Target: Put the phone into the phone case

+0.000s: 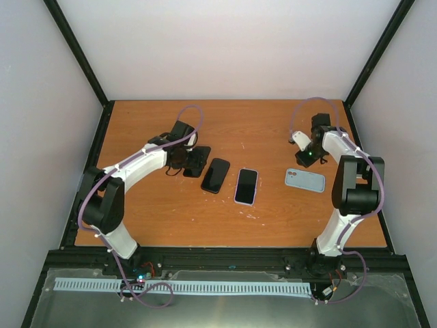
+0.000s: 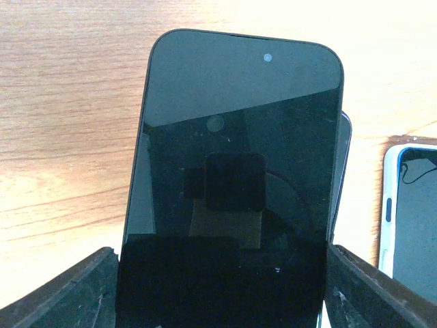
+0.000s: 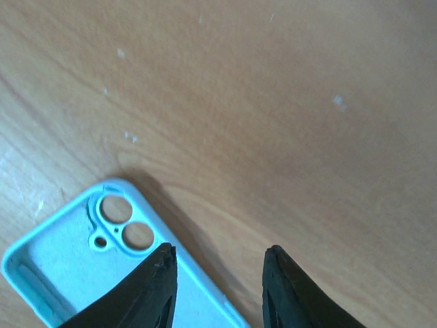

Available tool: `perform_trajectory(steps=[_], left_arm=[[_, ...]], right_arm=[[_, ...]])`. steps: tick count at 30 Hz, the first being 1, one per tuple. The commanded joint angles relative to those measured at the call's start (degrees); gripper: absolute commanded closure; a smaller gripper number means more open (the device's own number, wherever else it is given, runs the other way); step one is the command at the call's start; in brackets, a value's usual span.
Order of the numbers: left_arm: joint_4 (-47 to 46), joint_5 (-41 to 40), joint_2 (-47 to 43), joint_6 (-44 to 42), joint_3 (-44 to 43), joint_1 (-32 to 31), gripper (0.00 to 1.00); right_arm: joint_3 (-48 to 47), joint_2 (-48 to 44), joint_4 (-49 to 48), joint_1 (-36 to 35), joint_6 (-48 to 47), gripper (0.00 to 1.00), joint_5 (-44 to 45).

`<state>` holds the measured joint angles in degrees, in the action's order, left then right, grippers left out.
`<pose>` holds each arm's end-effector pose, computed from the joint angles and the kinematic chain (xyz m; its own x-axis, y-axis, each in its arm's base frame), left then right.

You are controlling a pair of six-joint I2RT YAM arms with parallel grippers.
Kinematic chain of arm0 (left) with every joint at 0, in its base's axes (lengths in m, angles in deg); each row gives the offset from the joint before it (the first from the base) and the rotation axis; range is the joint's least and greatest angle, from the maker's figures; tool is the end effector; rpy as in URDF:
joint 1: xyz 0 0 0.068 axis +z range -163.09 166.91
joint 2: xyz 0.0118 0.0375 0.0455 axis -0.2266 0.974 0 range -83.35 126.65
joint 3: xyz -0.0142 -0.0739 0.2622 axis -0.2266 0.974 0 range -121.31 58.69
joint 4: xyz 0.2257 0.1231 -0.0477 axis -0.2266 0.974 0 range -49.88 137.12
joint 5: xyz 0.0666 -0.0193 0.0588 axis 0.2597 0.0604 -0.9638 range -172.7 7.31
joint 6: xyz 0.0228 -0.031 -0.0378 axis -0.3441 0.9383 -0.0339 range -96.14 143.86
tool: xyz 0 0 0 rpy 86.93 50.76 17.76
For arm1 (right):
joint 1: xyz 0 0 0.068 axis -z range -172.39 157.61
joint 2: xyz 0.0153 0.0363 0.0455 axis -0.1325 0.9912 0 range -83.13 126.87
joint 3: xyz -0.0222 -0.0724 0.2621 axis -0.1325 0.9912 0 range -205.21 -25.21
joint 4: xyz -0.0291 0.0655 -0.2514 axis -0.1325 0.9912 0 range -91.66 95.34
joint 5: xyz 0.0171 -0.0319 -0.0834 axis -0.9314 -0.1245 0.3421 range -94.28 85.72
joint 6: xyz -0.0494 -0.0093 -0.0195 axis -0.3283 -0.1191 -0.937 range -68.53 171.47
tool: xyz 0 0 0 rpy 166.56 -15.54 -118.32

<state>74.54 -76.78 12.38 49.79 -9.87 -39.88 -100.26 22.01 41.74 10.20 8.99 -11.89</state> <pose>0.3053 -0.1583 0.2214 -0.9213 -0.0223 -0.3882 0.0990 0.9520 -0.2896 0.3618 -0.0116 0.1926 -0.7112 -0.6379 -0.2953 -0.6416 0.7607 -0.0982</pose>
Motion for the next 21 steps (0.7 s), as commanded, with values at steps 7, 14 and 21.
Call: perform_trajectory(steps=[7,14,21], left_arm=[[0.21,0.66,-0.71,-1.71,-0.41,-0.11,0.36],[-0.35,0.52,-0.45,-1.80,-0.19,-0.10,0.34],[-0.19,0.40,-0.14,-2.11,0.04,-0.11,0.35]], right_arm=[[1.88,3.00,2.45,2.90,-6.07,0.64,4.42],[1.23,5.40,3.85,3.03,-7.26,0.65,1.72],[2.08,6.66,3.00,3.74,-6.66,0.71,2.35]])
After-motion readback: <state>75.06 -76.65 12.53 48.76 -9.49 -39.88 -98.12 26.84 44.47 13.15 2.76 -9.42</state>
